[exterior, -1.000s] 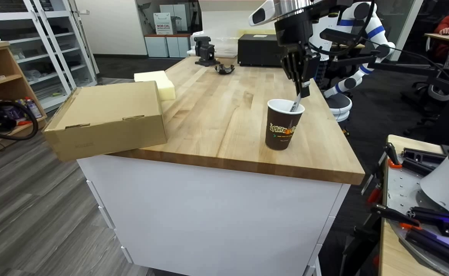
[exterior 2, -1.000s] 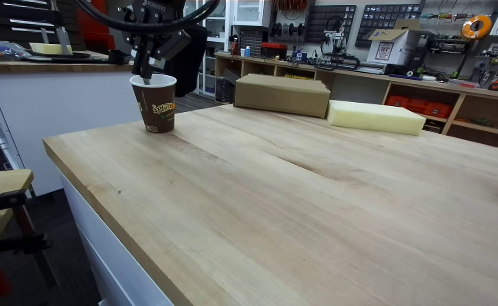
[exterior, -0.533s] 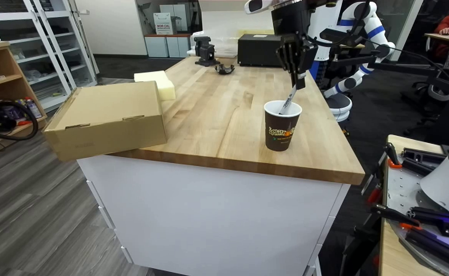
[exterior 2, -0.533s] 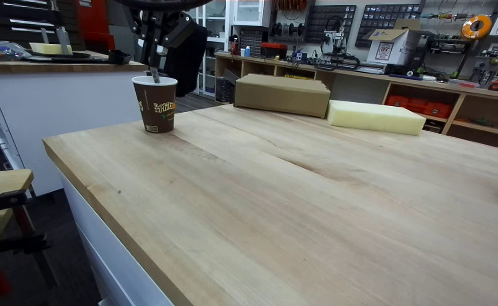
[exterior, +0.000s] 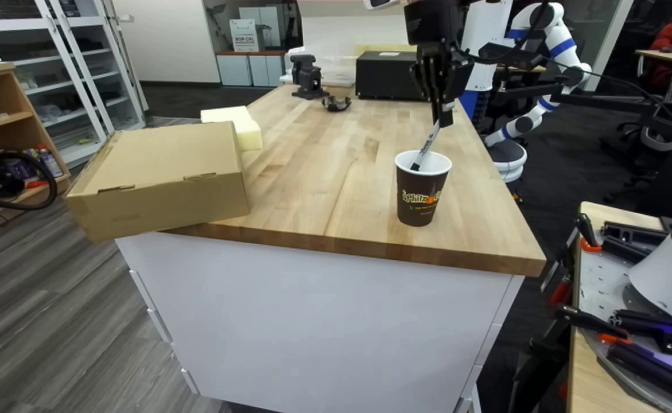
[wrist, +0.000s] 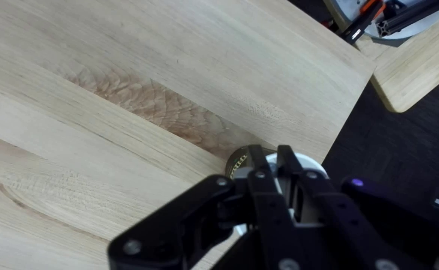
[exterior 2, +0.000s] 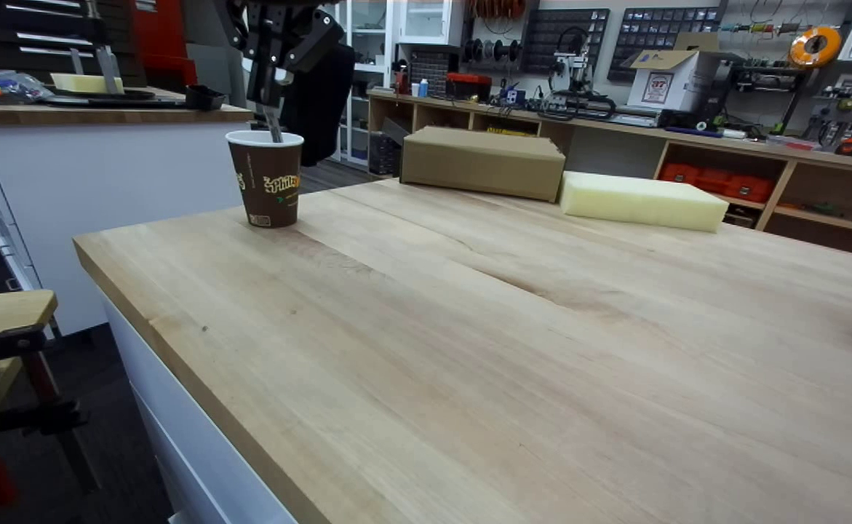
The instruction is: Remove the marker from the cup and put it on the table
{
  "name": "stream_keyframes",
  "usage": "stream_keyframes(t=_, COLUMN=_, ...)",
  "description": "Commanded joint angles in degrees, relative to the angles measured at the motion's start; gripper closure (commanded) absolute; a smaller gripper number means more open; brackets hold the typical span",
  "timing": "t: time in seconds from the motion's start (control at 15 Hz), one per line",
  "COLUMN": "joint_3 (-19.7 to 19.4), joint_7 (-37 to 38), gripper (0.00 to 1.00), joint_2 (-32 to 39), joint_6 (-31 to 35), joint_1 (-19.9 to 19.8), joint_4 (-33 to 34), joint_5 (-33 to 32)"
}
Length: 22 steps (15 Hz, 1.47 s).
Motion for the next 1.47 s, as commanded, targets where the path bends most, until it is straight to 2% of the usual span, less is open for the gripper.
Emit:
stream_keyframes(t=0.0, joint_3=-0.02, joint_7=-1.14, gripper=0.97, joint_2=-3.21, joint_6=-0.87, joint_1=0.21, joint_4=-0.30, joint_5=-1.56)
stream_keyframes(t=0.73, joint_3=-1.70, joint_7=-4.90, gripper=0.97, joint_2=-10.46, joint_6=-1.49, joint_1=0.26, joint_4=-0.62, joint_5=-3.43)
stream_keyframes(t=1.13, joint_3=-5.15, joint_7=-2.90, gripper=0.97, joint_2=-10.06, joint_6=2.06, joint_1=-2.08, joint_4=-2.64, joint_5=-4.25)
stream_keyframes(t=1.4, joint_3=-6.37, joint_7=-3.08, gripper=0.97, joint_2=-8.16, joint_6=7.23, joint_1=-3.60, joint_4=-3.40, joint_5=-8.17)
